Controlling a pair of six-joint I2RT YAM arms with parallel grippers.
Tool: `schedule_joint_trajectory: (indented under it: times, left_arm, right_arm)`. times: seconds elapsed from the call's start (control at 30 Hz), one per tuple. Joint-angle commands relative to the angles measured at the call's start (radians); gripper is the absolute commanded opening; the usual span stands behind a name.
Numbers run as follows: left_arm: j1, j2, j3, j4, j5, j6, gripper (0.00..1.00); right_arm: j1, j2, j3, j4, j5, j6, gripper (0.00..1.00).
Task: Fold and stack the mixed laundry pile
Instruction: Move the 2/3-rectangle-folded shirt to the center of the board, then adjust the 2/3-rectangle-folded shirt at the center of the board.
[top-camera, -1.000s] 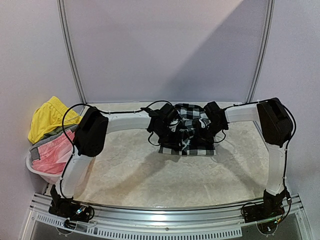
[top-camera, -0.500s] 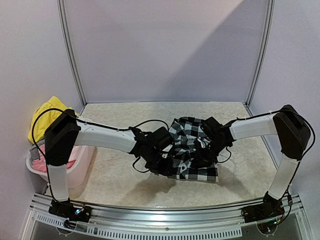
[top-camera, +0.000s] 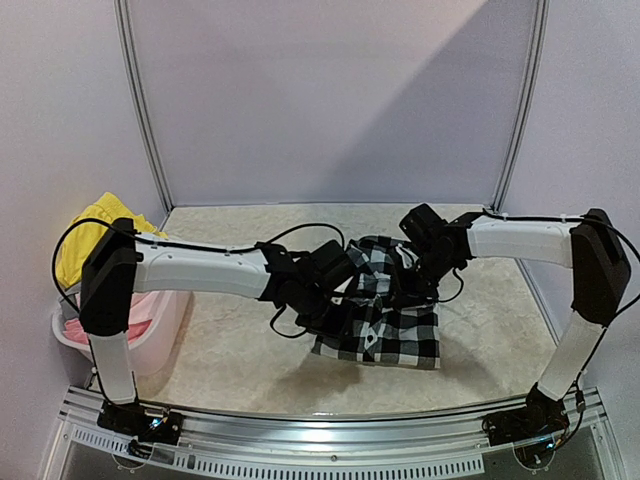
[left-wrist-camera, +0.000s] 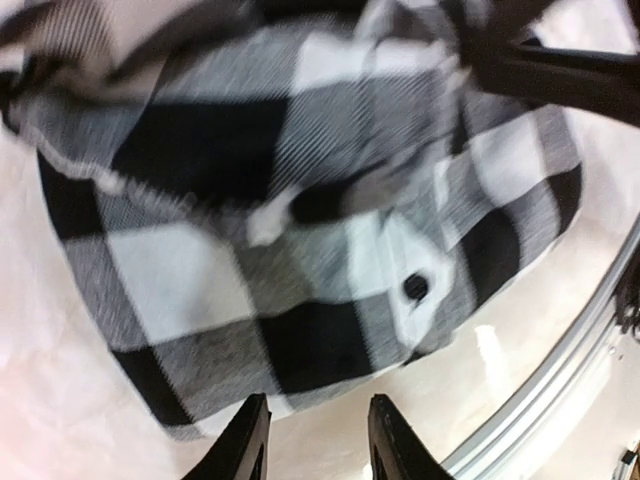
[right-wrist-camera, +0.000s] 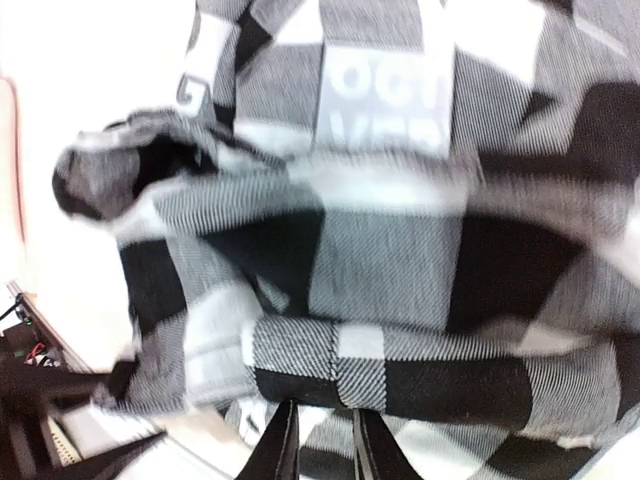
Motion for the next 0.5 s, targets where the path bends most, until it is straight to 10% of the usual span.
schedule_joint_trajectory:
  times: [0.0, 0.47]
  left_arm:
    - [-0.001, 0.044, 0.065, -0.069, -0.014, 0.027, 0.34]
    - [0.022, 0.138, 0.229, -0.15, -0.032, 0.089, 0.34]
  right_arm:
    - [-0.024, 0.089, 0.083, -0.058, 0.055, -0.085, 0.19]
    - [-0.154, 0.294, 0.527, -0.22, 0.099, -0.203, 0.2]
